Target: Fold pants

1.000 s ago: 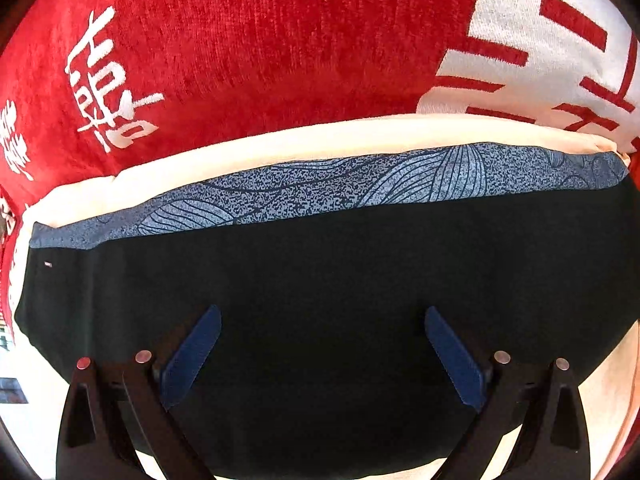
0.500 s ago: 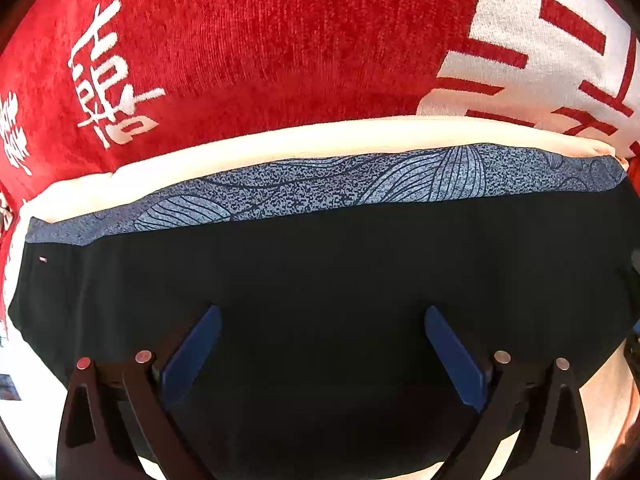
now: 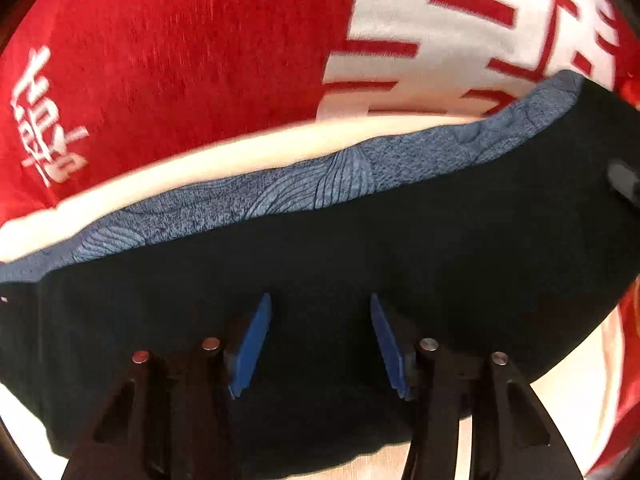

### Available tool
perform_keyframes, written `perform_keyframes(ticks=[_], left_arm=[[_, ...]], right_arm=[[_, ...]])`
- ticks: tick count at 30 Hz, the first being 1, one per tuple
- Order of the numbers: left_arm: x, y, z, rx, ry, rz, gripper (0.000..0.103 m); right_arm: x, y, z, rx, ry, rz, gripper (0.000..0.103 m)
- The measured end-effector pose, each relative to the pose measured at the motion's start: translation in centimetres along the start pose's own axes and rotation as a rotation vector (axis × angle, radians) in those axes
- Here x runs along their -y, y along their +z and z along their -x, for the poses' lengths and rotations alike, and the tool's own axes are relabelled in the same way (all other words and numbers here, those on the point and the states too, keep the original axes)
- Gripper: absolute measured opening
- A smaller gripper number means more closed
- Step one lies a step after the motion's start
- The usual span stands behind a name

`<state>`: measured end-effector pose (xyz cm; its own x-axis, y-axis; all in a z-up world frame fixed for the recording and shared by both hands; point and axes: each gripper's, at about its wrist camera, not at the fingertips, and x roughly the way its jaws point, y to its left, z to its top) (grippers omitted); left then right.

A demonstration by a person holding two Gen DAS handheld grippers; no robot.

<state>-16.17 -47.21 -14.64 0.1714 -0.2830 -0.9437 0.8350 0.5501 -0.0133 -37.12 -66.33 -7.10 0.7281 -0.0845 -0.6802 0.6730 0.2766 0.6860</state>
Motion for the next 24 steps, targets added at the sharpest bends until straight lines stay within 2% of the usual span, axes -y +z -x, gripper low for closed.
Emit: perform_keyframes(ticks=[2, 5, 8, 12, 16, 19, 21, 22, 23, 24], left_arm=[[0.1, -0.3, 0.3, 0.022, 0.002, -0.019, 0.053], [-1.3, -0.3, 0.3, 0.018, -0.063, 0.039, 0.053], [-1.7, -0.5, 0.4, 0.029, -0.09, 0.023, 0.053], [-3.6, -0.7, 0.5, 0.035, -0.166, 0.014, 0.053], [-4.5, -0.8, 1.0, 0.012, -0.257, -0.042, 0.054], [-7.4, -0.8, 2.1, -0.064, -0.337, 0.011, 0.054], [-11.2, -1.4, 3.6, -0.069, -0.329, 0.074, 0.054], [-13.1, -1.8, 4.3, -0.058, -0.315, 0.091, 0.055], [-15.9, -2.5, 5.3, -0.046, -0.282, 0.112, 0.071], [-17.8, -3.1, 5.9, -0.037, -0.253, 0.13, 0.08]], right_arm=[[-1.5, -0.1, 0.0, -0.004, -0.021, 0.056, 0.014], [-3.7, -0.2, 0.1, -0.007, -0.031, 0.123, 0.014], [-5.6, -0.9, 0.6, 0.0, -0.046, 0.17, 0.014], [-9.3, -2.5, 0.8, 0.016, -0.07, 0.244, 0.014], [-13.7, -5.1, 0.4, 0.02, -0.11, 0.367, 0.014], [-17.3, -7.6, -1.1, -0.004, -0.152, 0.455, 0.014], [-19.5, -9.5, -2.3, -0.027, -0.183, 0.522, 0.014], [-20.7, -10.7, -3.2, -0.045, -0.204, 0.565, 0.014], [-21.7, -11.9, -4.3, -0.064, -0.224, 0.601, 0.014], [-22.8, -13.4, -5.9, -0.091, -0.252, 0.647, 0.015]])
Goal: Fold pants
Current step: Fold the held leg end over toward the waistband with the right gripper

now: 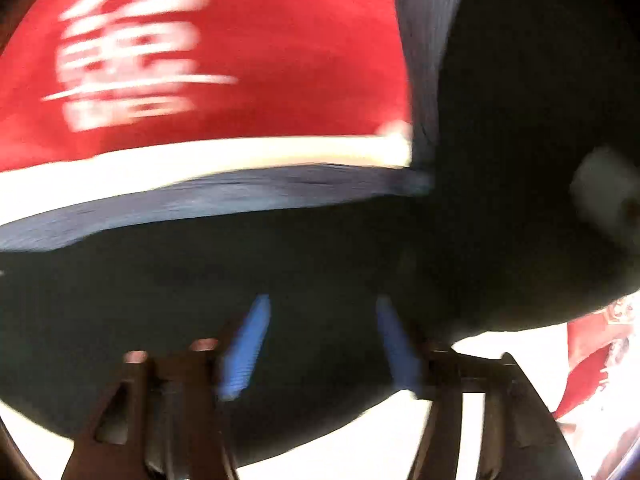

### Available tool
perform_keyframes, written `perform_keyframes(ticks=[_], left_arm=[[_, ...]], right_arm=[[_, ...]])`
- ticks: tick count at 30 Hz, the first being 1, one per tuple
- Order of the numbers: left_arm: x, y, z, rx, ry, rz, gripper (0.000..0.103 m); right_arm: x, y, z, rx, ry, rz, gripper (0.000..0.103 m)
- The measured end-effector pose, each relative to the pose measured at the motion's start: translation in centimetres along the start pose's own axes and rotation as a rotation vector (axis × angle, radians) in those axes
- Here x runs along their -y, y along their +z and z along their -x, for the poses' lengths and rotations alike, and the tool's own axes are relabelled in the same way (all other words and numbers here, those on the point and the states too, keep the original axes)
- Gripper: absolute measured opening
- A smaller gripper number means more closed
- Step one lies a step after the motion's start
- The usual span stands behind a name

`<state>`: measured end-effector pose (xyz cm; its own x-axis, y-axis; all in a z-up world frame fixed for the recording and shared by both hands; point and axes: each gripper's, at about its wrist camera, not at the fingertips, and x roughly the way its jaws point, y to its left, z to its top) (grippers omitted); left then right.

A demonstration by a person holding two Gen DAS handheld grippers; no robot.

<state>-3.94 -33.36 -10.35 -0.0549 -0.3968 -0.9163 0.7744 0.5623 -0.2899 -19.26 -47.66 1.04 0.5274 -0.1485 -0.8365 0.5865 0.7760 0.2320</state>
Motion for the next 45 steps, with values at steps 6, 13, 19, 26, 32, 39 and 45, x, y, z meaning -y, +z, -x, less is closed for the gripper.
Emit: perform_keyframes(ticks=[6, 13, 19, 26, 32, 39, 45], left_arm=[[-12.4, -2.4, 4.3, -0.005, 0.149, 0.135, 0.085], [-17.3, -3.6, 5.0, -0.022, 0.186, 0.175, 0.085], [-14.4, -2.2, 5.8, -0.014, 0.102, 0.108, 0.085], [-8.7, 0.7, 4.5, -0.033, -0.048, 0.032, 0.085], [-5.6, 1.0, 2.1, -0.111, -0.082, 0.008, 0.084], [-5.0, 0.7, 0.2, -0.161, -0.033, 0.017, 0.052], [-4.7, 1.2, 1.1, -0.124, -0.052, 0.02, 0.033]], right_arm=[[-8.7, -4.0, -8.3, -0.133, -0.118, 0.161, 0.025], [-16.7, -10.2, -11.8, -0.167, -0.333, 0.544, 0.057], [-15.0, -9.8, -6.3, -0.189, -0.101, 0.423, 0.058], [0.1, -7.9, -6.3, -0.241, 0.292, -0.476, 0.057], [3.9, -10.0, -8.5, -0.26, 0.401, -0.726, 0.053], [5.9, -11.6, -10.4, -0.256, 0.441, -0.921, 0.048], [6.7, -11.4, -11.1, -0.257, 0.48, -1.008, 0.005]])
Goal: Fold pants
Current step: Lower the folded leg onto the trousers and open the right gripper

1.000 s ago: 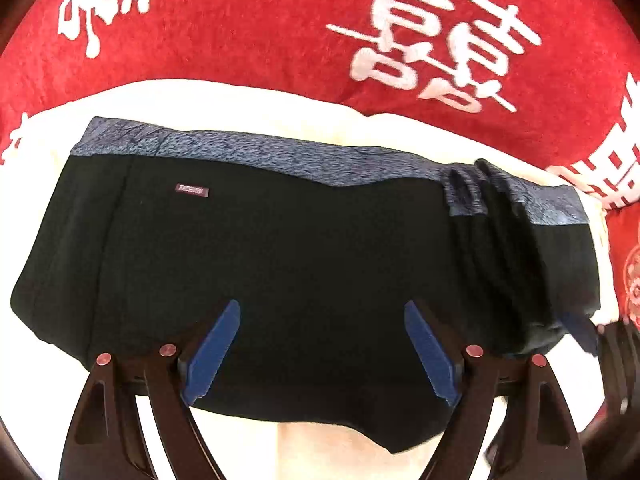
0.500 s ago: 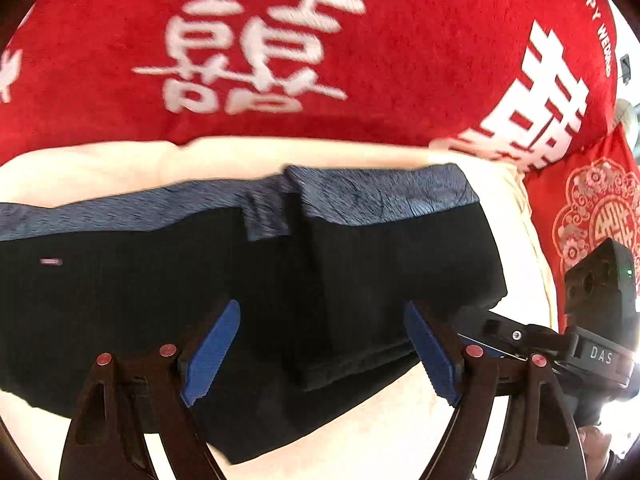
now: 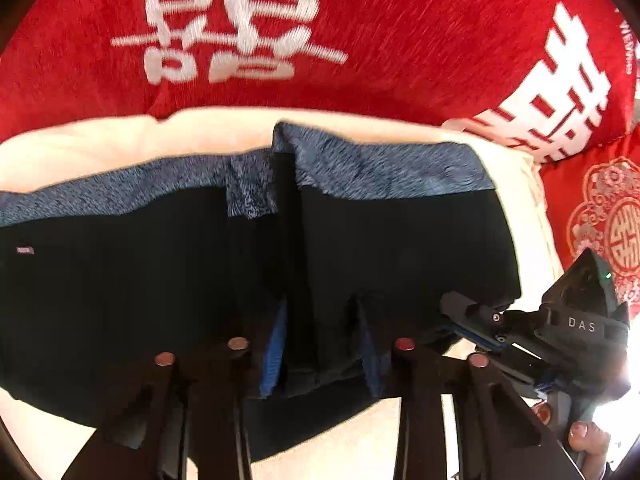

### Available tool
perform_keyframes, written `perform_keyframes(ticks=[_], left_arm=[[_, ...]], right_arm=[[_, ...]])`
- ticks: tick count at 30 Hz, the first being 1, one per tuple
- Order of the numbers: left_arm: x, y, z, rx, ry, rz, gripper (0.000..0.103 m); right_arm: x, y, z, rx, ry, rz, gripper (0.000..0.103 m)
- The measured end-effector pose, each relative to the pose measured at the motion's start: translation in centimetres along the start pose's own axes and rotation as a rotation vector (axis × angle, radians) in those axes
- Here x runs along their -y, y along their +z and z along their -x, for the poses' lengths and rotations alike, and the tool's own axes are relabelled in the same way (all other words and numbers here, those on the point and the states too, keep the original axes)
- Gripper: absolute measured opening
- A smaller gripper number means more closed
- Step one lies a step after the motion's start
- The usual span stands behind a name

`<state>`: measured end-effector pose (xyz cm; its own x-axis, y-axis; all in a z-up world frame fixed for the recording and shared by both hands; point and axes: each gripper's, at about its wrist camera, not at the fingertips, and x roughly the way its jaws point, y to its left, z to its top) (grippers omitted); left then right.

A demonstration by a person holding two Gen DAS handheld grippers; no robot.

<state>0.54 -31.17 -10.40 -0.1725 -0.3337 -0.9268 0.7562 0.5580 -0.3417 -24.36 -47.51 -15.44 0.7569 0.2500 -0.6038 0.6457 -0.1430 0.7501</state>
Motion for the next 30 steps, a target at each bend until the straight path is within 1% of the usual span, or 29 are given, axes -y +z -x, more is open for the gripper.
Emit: perform_keyframes(ticks=[1, 2, 4, 6, 10, 12, 13, 14, 16, 17, 19, 20, 21, 23, 25, 26, 28, 29, 30], left_arm=[[0.1, -0.2, 0.6, 0.013, -0.003, -0.012, 0.033], [0.2, -0.5, 1.3, 0.025, -0.005, -0.024, 0.033], [-0.1, -1.4, 2.3, 0.041, -0.005, -0.034, 0.033], [-0.6, -2.4, 2.4, 0.038, 0.004, -0.02, 0.033], [-2.2, -3.9, 0.4, 0.008, 0.042, 0.028, 0.033], [-2.8, -4.4, -0.5, 0.012, 0.049, 0.044, 0.033], [-2.8, -4.5, -0.4, 0.026, 0.054, 0.044, 0.034], [-2.8, -4.7, -0.2, 0.03, 0.062, 0.041, 0.04], [-2.3, -4.7, -0.1, 0.038, 0.105, 0.035, 0.055], [-2.2, -4.8, 0.2, 0.041, 0.106, 0.035, 0.055], [-1.8, -4.7, 1.0, 0.04, 0.115, 0.026, 0.055], [-1.6, -4.6, 1.4, 0.045, 0.119, 0.02, 0.055], [-1.3, -4.3, 2.0, 0.055, 0.135, 0.01, 0.055], [-0.8, -3.6, 3.0, 0.078, 0.159, -0.01, 0.055], [0.0, -2.3, 3.7, 0.103, 0.166, -0.023, 0.055], [0.6, -1.4, 3.8, 0.112, 0.16, -0.029, 0.055], [1.9, 0.4, 3.3, 0.126, 0.15, -0.04, 0.055], [2.7, 1.5, 2.9, 0.14, 0.151, -0.05, 0.055], [3.3, 2.2, 2.4, 0.144, 0.154, -0.057, 0.055]], right_arm=[[-1.3, -0.3, 0.4, -0.004, -0.022, 0.076, 0.005], [-2.2, -0.7, 0.7, -0.011, -0.036, 0.123, 0.005], [-3.4, -1.2, 1.0, -0.038, -0.051, 0.175, 0.005], [-3.5, -1.6, 0.6, -0.066, -0.074, 0.187, 0.005], [-2.2, -2.3, -2.0, -0.102, -0.148, 0.18, 0.005], [-1.6, -2.3, -3.2, -0.106, -0.182, 0.198, 0.005], [-1.5, -2.3, -3.3, -0.104, -0.182, 0.207, 0.005], [-1.7, -2.3, -3.3, -0.106, -0.186, 0.221, 0.005], [-2.6, -2.5, -3.3, -0.126, -0.219, 0.288, 0.007], [-3.0, -2.5, -3.3, -0.14, -0.224, 0.307, 0.01], [-3.8, -2.7, -3.1, -0.201, -0.239, 0.328, 0.018], [-4.2, -2.8, -2.6, -0.211, -0.254, 0.349, 0.023], [-4.9, -2.9, -1.8, -0.203, -0.263, 0.386, 0.027], [-6.7, -2.4, 0.5, -0.149, -0.252, 0.471, 0.027], [-8.3, -1.0, 2.8, -0.057, -0.268, 0.542, 0.027], [-8.8, 0.0, 3.6, -0.022, -0.291, 0.567, 0.026], [-9.6, 2.9, 4.2, 0.019, -0.346, 0.576, 0.018], [-10.0, 4.1, 4.2, 0.031, -0.354, 0.579, 0.014], [-10.6, 5.6, 3.8, 0.047, -0.359, 0.596, 0.013]])
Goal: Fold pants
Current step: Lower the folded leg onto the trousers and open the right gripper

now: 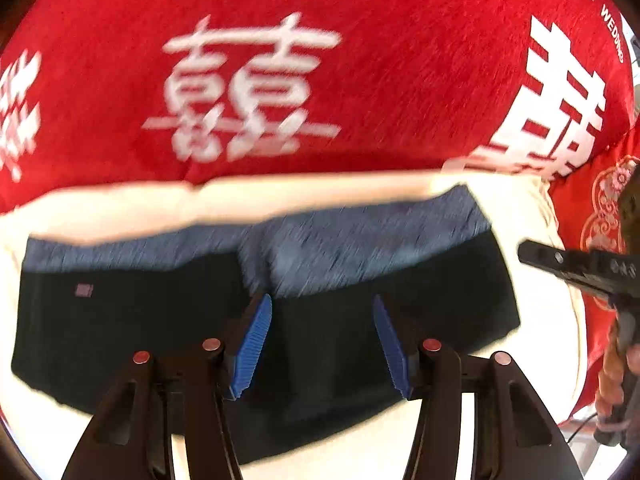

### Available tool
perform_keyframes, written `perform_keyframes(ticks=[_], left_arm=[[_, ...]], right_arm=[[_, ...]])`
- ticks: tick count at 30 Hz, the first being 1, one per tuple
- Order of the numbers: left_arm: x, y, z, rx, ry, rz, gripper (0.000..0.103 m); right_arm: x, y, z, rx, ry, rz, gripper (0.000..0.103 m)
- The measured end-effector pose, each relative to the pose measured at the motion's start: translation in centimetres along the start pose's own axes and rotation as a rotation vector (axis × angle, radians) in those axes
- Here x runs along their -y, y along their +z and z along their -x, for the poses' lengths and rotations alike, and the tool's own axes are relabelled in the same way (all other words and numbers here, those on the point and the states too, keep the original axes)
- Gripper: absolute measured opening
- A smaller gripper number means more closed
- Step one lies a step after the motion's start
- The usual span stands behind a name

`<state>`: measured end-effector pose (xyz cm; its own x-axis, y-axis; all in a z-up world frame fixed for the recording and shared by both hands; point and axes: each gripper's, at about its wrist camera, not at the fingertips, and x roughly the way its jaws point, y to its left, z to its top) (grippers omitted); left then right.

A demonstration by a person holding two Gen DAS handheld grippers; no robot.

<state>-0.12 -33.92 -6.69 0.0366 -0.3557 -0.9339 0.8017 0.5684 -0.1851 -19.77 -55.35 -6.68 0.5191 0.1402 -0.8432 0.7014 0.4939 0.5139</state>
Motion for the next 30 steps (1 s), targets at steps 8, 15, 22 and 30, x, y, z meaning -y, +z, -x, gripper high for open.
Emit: perform_keyframes(ticks=[8, 15, 22, 30], left_arm=[[0.4, 1.0, -7.4, -0.102, 0.084, 0.024, 0.055], [1.4, -1.8, -6.3, -0.087, 0.11, -0.082, 0.055], [-0.6, -3.0, -4.5, -0.093, 0.152, 0.095, 0.078], [-1.3, -5.7, -2.4, -0.123, 0.262, 0.192, 0.078]], right_arm=[[0.1, 2.2, -6.7, -0.127, -0.127, 0.15, 0.013], [0.3, -1.7, -5.7, -0.14, -0.104, 0.174, 0.013], [-0.9, -4.6, -4.6, -0.199, -0.053, 0.167, 0.014], [-2.9, -5.4, -4.1, -0.226, -0.012, 0.213, 0.049]])
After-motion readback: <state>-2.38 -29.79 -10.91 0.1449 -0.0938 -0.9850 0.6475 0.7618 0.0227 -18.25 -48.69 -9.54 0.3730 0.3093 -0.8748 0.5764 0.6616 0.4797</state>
